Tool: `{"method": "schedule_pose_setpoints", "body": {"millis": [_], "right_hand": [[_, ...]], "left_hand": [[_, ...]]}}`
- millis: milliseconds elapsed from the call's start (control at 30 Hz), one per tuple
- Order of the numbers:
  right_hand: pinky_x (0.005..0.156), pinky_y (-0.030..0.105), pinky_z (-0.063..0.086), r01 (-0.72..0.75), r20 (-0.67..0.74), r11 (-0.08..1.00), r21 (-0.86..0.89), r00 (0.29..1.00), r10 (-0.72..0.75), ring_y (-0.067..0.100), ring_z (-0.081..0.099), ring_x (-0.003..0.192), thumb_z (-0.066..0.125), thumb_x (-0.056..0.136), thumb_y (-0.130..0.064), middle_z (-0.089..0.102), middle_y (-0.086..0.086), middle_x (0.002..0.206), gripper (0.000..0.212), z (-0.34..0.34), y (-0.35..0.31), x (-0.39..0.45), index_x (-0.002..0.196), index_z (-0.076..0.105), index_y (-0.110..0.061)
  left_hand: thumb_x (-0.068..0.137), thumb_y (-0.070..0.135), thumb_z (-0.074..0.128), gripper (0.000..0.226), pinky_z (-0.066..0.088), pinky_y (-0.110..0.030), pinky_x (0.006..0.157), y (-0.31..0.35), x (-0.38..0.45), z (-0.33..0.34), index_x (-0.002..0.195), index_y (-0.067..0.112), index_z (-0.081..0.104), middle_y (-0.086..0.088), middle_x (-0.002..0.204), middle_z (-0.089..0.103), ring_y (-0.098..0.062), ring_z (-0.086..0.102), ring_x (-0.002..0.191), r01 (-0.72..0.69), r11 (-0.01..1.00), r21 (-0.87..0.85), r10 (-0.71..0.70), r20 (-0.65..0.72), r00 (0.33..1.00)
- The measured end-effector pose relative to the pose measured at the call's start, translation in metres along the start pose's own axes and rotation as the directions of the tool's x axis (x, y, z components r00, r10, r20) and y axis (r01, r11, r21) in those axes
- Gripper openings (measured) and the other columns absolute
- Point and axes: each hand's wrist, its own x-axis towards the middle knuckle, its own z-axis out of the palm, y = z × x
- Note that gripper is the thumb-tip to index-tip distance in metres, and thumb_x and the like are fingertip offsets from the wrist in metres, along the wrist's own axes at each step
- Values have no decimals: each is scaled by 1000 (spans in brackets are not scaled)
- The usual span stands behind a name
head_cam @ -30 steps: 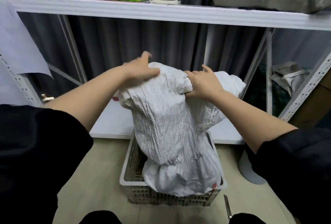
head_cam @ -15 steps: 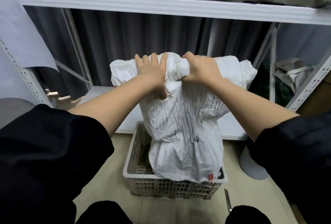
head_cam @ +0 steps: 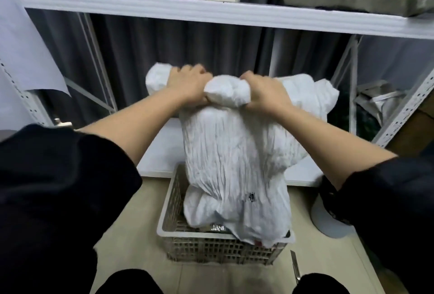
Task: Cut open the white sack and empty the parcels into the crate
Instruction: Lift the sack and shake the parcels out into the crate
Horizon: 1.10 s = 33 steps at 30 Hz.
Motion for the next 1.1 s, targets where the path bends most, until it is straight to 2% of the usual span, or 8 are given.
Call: {"method": "schedule_pose_setpoints", "body": {"millis": [67, 133, 167, 633, 733, 900, 1000, 1100], "right_hand": [[71, 36, 34, 44, 38, 995, -90, 998, -41, 35, 60, 94, 62, 74, -39, 65, 8, 108, 51, 8, 2, -4, 120, 52, -22], [74, 39, 38, -49, -128, 998, -28, 991, 45, 36, 58, 91, 65, 73, -37, 64, 10, 107, 54, 0, 9, 3, 122, 52, -20], [75, 40, 39, -65, -143, 998, -21, 988, 61, 36, 57, 92, 65, 73, -37, 63, 10, 108, 55, -4, 9, 7, 124, 51, -20], [77, 38, 37, -117, -251, 990, -81, 963, 93, 33, 52, 93, 66, 72, -19, 58, 7, 109, 59, 7, 2, 15, 129, 48, -19], [78, 39, 36, -93, -135, 991, -93, 988, 80, 32, 52, 99, 66, 74, -26, 57, 6, 114, 60, 18, -1, 9, 130, 47, -21], [81, 39, 34, -240, -219, 967, 85, 942, 253, 31, 49, 103, 64, 77, -24, 55, 5, 116, 54, 19, 1, 6, 128, 47, -20], [83, 38, 34, -317, -221, 940, 123, 915, 337, 30, 47, 105, 64, 76, -20, 54, 5, 116, 56, 18, 4, 6, 129, 46, -22], [84, 37, 33, -343, -212, 921, 184, 901, 378, 29, 46, 107, 65, 77, -21, 53, 5, 118, 57, 16, 8, 4, 130, 45, -22]], "left_hand": [[86, 39, 52, 31, 31, -46, 100, 4, 0, 10, 114, 27, 54, -3, 118, 63, -29, 57, 113, 2, 1000, 23, -3, 43, 999], [83, 25, 53, 24, 35, -42, 88, 3, 6, 4, 107, 21, 55, -8, 107, 65, -32, 59, 102, 17, 999, 33, -7, -265, 964], [83, 21, 53, 24, 34, -41, 87, 5, 7, 0, 106, 18, 54, -9, 106, 65, -33, 59, 101, 23, 999, 44, -9, -289, 957], [76, 11, 55, 28, 33, -41, 90, -4, 13, 5, 104, 12, 56, -11, 102, 64, -35, 58, 98, 24, 1000, -2, -23, -447, 894], [80, 19, 56, 33, 26, -46, 106, -9, 6, 12, 114, 17, 57, -9, 114, 63, -32, 57, 109, 45, 999, 0, -43, -285, 958], [83, 48, 54, 82, 2, -52, 116, -19, -13, 38, 151, 17, 20, -9, 158, 21, -26, 17, 146, 116, 985, -125, -165, -524, 836], [70, 71, 57, 116, -3, -45, 117, -14, -19, 46, 153, 11, 2, -8, 161, 4, -24, 3, 149, 329, 786, -523, -559, -376, 739], [63, 68, 71, 132, 3, -45, 119, -15, -20, 54, 152, 15, -11, -8, 161, -2, -24, 2, 149, 457, 272, -847, -676, 170, 717]]}}
